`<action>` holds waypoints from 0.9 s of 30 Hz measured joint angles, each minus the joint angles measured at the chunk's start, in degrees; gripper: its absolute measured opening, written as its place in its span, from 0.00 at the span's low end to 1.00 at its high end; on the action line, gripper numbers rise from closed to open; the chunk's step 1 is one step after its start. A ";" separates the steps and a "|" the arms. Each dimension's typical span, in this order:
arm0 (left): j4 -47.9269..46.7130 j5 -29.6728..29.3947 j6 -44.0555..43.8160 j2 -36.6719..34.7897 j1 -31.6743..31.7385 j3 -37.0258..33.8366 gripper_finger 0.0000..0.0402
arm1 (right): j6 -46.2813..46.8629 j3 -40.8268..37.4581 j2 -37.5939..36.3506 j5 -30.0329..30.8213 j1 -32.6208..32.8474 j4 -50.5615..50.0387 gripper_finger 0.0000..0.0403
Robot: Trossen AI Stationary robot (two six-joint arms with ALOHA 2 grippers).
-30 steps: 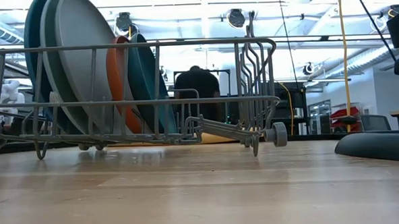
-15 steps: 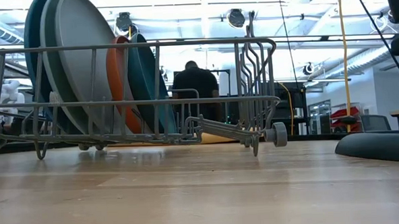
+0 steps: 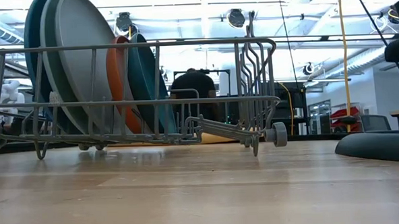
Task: Sort dishes
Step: Put the black plate in the dish rack
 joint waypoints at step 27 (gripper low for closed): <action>-0.06 0.02 0.03 0.00 -0.02 0.00 0.34 | -3.55 -5.25 1.95 -4.11 -3.03 9.59 0.00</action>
